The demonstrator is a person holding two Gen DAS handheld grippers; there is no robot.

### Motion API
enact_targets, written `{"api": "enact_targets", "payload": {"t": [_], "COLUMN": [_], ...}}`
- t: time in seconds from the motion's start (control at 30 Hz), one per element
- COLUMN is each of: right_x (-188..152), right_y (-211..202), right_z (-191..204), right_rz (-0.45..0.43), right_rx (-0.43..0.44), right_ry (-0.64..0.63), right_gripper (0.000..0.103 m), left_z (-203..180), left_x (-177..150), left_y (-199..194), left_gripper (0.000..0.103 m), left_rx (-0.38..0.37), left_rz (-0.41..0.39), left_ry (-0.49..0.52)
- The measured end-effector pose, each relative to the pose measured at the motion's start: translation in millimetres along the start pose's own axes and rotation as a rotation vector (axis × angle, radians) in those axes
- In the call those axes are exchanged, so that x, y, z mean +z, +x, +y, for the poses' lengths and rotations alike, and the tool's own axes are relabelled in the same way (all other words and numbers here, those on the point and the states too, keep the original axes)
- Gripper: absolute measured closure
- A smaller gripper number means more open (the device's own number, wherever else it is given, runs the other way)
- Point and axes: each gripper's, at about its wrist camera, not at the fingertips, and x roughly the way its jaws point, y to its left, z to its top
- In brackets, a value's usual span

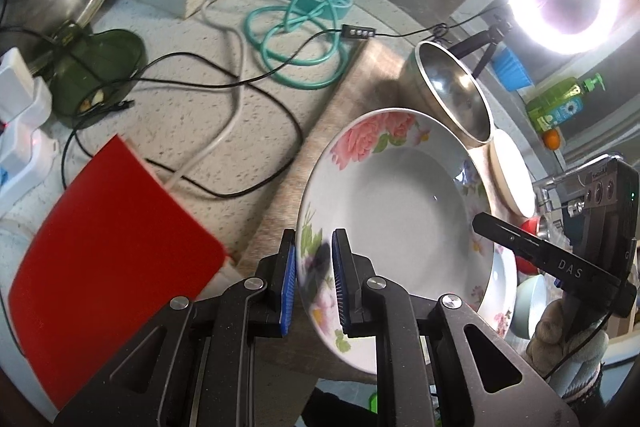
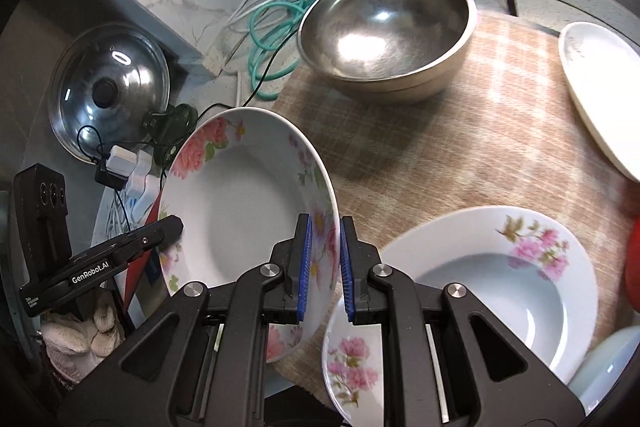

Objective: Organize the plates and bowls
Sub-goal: 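Carry the rose plate over and lower it onto the pink-flowered plate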

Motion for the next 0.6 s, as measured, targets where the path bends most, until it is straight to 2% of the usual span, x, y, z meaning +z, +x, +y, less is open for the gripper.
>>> {"api": "enact_targets", "payload": {"t": [0.23,0.6], "right_x": [-18.5,-58.9], "right_y": [-24.7,-60.8], "right_z": [-20.8,-64.5], "right_rz": [-0.033,-0.076], "right_rx": [-0.039,-0.118], "right_ry": [0.063,0.196], "right_gripper": [0.089,0.089], "left_z": [-25.6,-78.6], "left_x": [1.3,-0.7], "left_y": [8.4,33.8], "left_gripper": [0.088,0.088], "left_rx": [-0.046,-0.104], "left_rz": [0.026,0.084], "left_ry": [0.064,0.219]}}
